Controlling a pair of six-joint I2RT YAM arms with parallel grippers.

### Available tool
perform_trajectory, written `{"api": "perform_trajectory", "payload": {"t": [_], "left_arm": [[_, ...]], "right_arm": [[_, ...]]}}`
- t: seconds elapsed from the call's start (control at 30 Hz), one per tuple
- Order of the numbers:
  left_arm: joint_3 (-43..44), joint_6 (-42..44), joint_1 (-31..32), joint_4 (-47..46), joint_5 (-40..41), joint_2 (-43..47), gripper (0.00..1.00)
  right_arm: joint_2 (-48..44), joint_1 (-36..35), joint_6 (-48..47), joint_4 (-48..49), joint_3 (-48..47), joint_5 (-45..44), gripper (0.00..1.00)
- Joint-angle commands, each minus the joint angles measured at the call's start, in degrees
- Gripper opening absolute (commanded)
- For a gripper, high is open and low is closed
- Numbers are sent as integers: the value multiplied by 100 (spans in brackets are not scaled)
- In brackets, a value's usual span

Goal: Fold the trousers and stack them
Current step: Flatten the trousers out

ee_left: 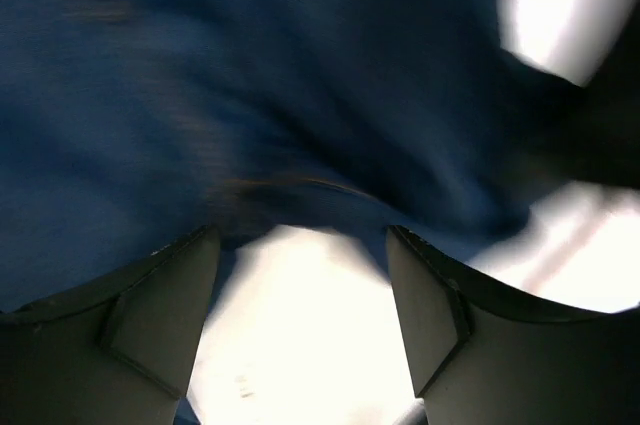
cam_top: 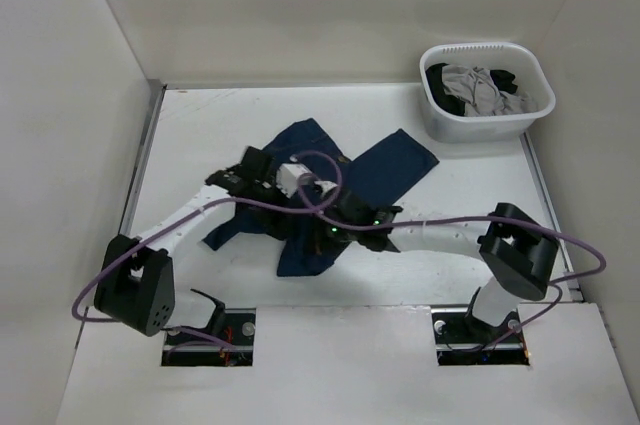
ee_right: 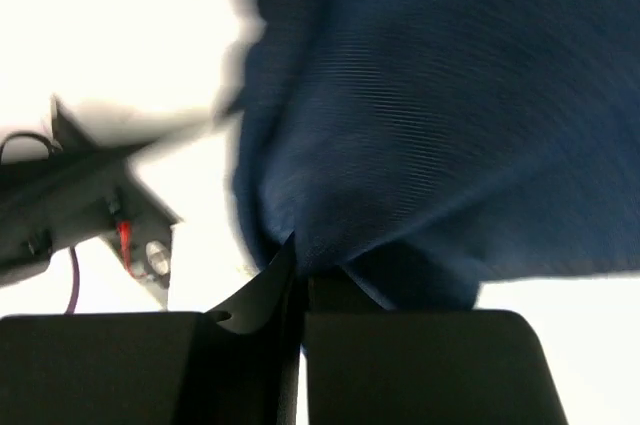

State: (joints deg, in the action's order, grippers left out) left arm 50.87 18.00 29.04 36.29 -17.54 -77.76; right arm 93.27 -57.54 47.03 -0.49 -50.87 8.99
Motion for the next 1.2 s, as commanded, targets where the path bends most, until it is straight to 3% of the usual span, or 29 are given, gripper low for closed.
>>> {"api": "perform_trajectory", "payload": {"t": [0.0,0.07,0.23,0.27,0.3,0.43,0.53,0.63,0.73,0.83,0.9,1.0,1.17], "left_arm": [[-51,72,-1243,-474,269,357,67],[-25,168,-2034,-500,277,323,67],[115,467,-3451,-693,479,165,67],[168,468,-3679,-755,541,121,67],[203,468,-3908,-808,602,77,67],[379,476,-4524,-905,629,-99,67],[476,433,-4657,-844,620,-143,67],[450,485,-4535,-668,568,58,67],[406,608,-4027,-230,480,383,67],[371,871,-3166,525,348,726,67],[318,968,-2534,1000,190,937,67],[257,943,-1742,1511,172,1052,67],[46,819,-1178,2013,277,736,65]], "right_arm": [[32,-822,-1796,-990,-1649,-832,0],[408,-1209,-2693,-1870,-2458,-1450,0],[2385,-2002,-4937,-4597,-4894,-2937,2],[2562,-1994,-5123,-4731,-5123,-2921,10],[2634,-1950,-5264,-4749,-5300,-2843,26],[2477,-1871,-5108,-4312,-5898,-1844,100],[1706,-1617,-4372,-3461,-5314,-1121,100],[433,-1056,-3046,-2126,-3446,-725,100],[-588,-195,-1534,-1061,-1536,-461,100],[-986,658,-636,-270,-471,-267,100],[-900,1011,-598,39,-371,-267,100],[-198,1345,-817,172,-940,-92,100],[1113,1557,-871,-354,-1978,104,100]]}}
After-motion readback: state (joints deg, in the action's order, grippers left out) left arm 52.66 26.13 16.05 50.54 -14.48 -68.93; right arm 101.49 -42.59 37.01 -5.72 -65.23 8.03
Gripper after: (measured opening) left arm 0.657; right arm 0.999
